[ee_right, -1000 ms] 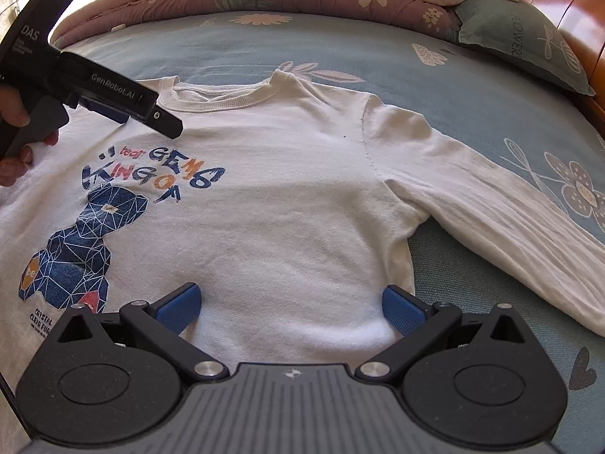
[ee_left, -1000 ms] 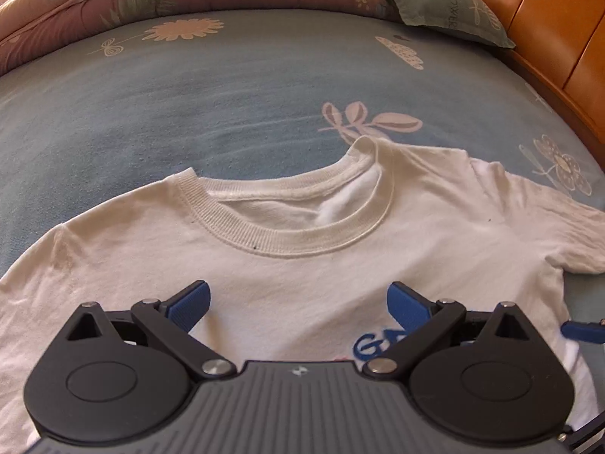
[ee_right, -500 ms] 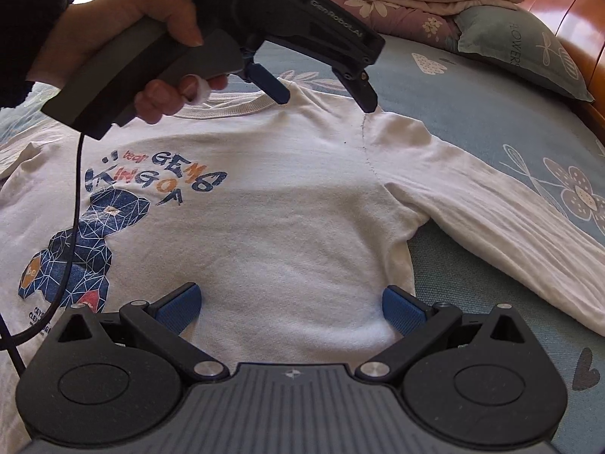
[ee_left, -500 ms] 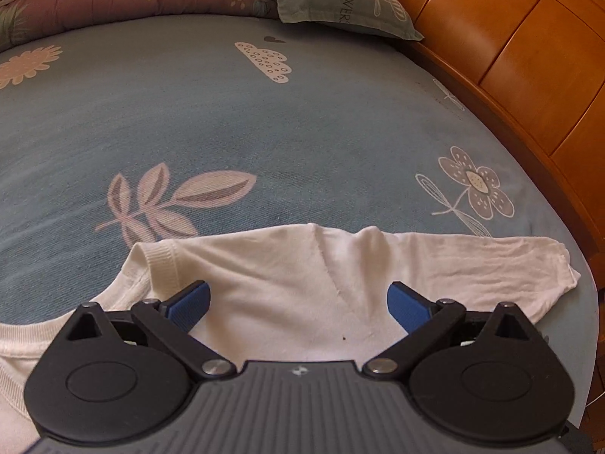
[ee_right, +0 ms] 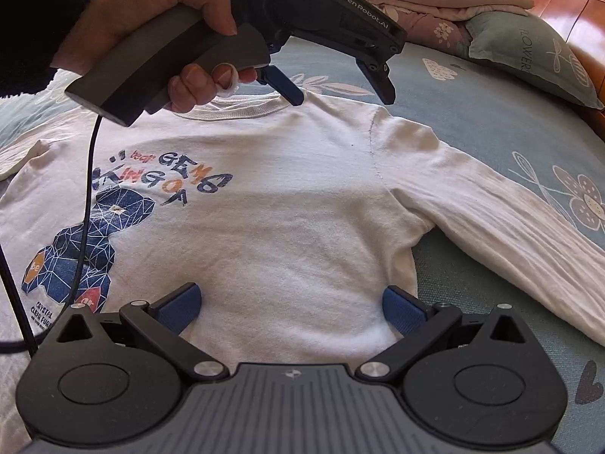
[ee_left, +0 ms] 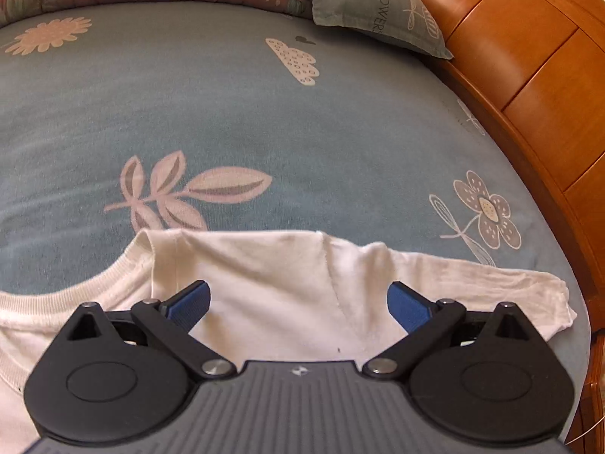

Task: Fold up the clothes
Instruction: 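Position the open left tool at the shirt shoulder beside the collar, then move the open left tool along the white sleeve toward its cuff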

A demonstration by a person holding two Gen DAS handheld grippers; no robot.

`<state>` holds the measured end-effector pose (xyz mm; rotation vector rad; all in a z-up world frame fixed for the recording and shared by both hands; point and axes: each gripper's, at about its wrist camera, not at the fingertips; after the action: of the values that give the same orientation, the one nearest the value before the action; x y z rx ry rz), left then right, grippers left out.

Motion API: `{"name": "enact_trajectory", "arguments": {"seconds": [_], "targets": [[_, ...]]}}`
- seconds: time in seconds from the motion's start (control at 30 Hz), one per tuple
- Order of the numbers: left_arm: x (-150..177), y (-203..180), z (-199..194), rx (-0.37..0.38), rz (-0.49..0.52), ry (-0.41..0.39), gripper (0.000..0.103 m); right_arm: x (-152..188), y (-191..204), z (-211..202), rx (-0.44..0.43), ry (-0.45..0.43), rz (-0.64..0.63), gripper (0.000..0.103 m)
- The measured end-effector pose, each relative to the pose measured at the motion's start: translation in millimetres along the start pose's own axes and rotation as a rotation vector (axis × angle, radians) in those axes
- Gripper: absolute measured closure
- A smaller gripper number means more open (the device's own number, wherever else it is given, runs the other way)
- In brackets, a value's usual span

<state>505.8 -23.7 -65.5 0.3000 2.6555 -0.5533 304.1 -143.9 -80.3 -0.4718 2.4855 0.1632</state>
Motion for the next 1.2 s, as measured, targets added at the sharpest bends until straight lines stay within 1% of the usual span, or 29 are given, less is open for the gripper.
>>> {"name": "enact_trajectory", "arguments": {"seconds": [0.07,0.1,0.33,0.47,0.53,0.63,0.7,0.8,0.9,1.0,1.1,1.2], "targets": [[8,-3,0,-0.038,0.028,0.001,0.004,0,0,0,-0.002,-0.001,-0.003,0.0],[10,-4,-2,-0.041,0.034,-0.002,0.004,0,0,0,-0.002,-0.001,-0.004,0.0],[18,-4,-33,-0.019,-0.028,-0.057,0.004,1,1,0,0.001,-0.009,-0.01,0.0],[34,-4,-54,0.008,-0.03,-0.072,0.004,-5,0,1,0.001,0.023,-0.006,0.0],[44,-1,-65,0.018,-0.047,-0.076,0.004,-8,0,0,0.001,0.049,-0.001,0.0],[61,14,-86,0.004,-0.099,-0.085,0.004,-15,0,-1,0.004,0.1,0.005,0.0],[72,27,-102,-0.014,-0.133,-0.101,0.004,-20,1,-3,0.009,0.113,0.021,0.0],[89,57,-133,-0.079,-0.195,-0.123,0.004,-27,4,-6,0.018,0.111,0.046,0.0],[105,91,-165,-0.166,-0.268,-0.145,0.004,-35,9,-7,0.027,0.111,0.071,0.0],[126,132,-198,-0.272,-0.375,-0.162,0.004,-48,22,-1,0.04,0.128,0.072,0.0],[151,172,-225,-0.412,-0.494,-0.16,0.004,-63,39,5,0.033,0.138,0.047,0.0],[180,209,-244,-0.499,-0.614,-0.183,0.004,-76,59,10,0.003,0.135,-0.001,0.0]]}}
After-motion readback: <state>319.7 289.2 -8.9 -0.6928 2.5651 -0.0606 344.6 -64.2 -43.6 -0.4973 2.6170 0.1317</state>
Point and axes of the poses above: each gripper's, at about its wrist camera, not at the fingertips, and z roughly the way its jaws point, y to its left, x to its underside, and after that the axes turned 5 degrees about y, right-handed
